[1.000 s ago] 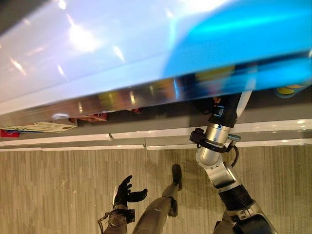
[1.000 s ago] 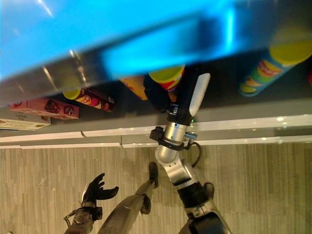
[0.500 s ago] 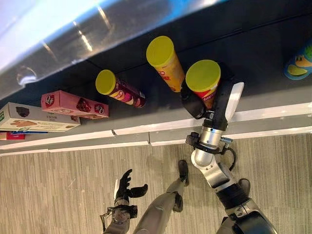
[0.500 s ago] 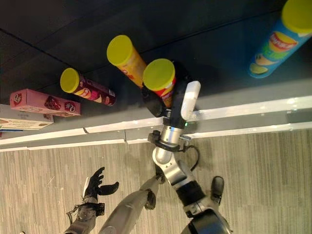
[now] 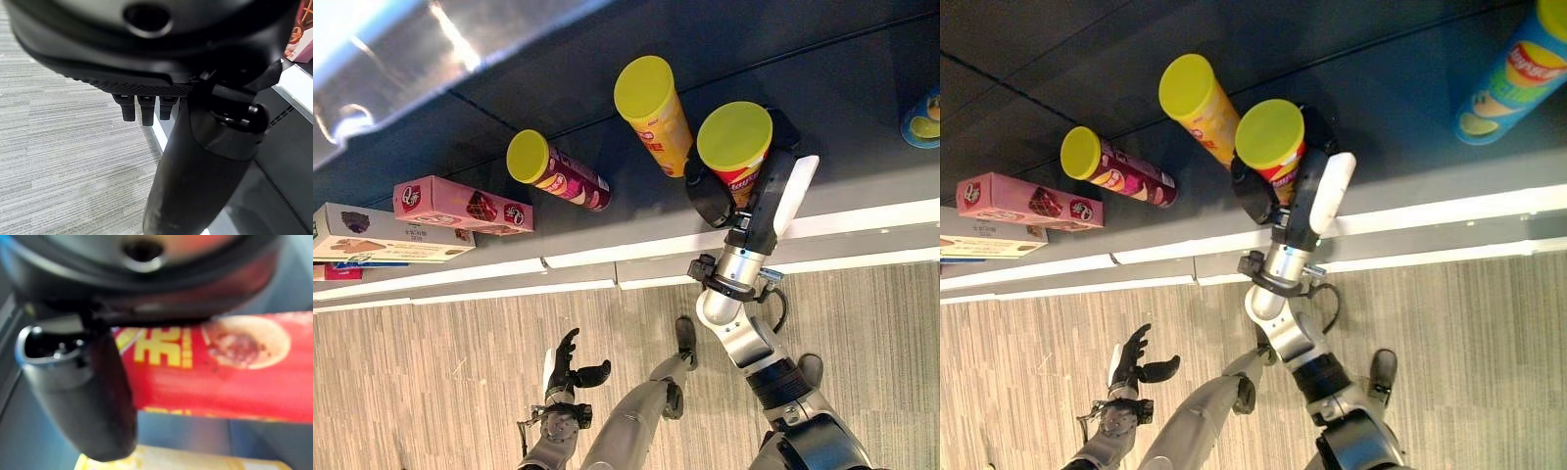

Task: Put the goods on the table back onto the shelves and tidy them up.

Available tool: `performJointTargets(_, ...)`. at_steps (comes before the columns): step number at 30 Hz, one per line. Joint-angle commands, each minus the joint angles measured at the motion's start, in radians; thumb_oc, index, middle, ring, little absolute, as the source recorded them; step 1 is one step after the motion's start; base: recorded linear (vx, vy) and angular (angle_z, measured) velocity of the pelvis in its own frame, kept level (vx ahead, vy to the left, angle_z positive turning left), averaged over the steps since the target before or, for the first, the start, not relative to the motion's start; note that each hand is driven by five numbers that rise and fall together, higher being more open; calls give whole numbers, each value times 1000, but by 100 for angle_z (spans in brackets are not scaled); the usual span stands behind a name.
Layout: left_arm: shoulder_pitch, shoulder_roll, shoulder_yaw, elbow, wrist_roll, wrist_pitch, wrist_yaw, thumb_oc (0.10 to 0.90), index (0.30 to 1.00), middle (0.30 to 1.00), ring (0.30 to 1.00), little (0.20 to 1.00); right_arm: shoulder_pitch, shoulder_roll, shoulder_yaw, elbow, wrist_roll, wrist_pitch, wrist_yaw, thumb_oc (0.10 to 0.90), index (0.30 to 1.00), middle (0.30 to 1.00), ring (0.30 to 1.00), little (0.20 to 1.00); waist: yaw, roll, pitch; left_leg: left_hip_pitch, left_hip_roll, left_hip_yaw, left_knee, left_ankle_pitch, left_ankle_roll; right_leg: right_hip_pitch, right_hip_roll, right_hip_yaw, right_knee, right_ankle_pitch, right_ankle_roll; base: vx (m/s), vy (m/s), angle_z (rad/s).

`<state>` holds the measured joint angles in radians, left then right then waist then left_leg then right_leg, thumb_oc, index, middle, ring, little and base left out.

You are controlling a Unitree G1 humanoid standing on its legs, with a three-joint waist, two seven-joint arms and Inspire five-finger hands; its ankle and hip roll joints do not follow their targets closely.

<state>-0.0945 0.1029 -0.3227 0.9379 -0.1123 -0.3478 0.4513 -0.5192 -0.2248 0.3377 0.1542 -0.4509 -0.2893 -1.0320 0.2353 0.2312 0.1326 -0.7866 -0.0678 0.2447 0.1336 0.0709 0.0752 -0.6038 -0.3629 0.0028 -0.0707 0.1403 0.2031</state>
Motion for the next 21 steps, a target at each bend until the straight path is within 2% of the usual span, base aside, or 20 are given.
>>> performJointTargets(1,-49,56,-32,46,46,-33,77,800,900,900,900,900,-128,-5,-36,-11,-103,-44,-48,400,300,300,300,300,44,-20,-14,-45,20,-39,247,-310,-95,126,-72,-50,-17,334,59,0,0,0)
performJointTargets(7,-20,73,-33,16,69,-35,59,800,900,900,900,900,-152,-38,-92,7,-112,-24,-61,400,300,300,300,300,67,-5,-36,-62,11,-45,264,-317,-89,129,-84,-53,-17,346,59,47,-6,-2)
performJointTargets(18,-25,90,-44,8,121,-31,77,800,900,900,900,900,-187,-44,-157,44,-91,-21,-87,400,300,300,300,300,81,-6,-45,-77,3,-52,280,-330,-85,137,-88,-57,-17,353,59,5,-4,0)
performJointTargets(19,-26,93,-45,5,125,-31,75,800,900,900,900,900,-184,-43,-158,48,-87,-25,-83,530,495,495,495,495,80,-8,-46,-77,1,-54,281,-330,-84,140,-86,-56,-17,352,59,0,0,0)
performJointTargets(20,-26,94,-44,4,127,-31,76,800,900,900,900,900,-177,-42,-159,50,-81,-29,-80,596,594,594,594,594,80,-10,-47,-76,1,-55,280,-330,-84,143,-85,-55,-17,351,59,17,-35,1)
performJointTargets(21,-24,95,-43,3,129,-29,77,800,900,900,900,900,-169,-38,-160,47,-76,-34,-79,800,900,900,900,900,80,-13,-47,-77,1,-57,282,-331,-83,145,-84,-56,-17,349,59,0,0,0)
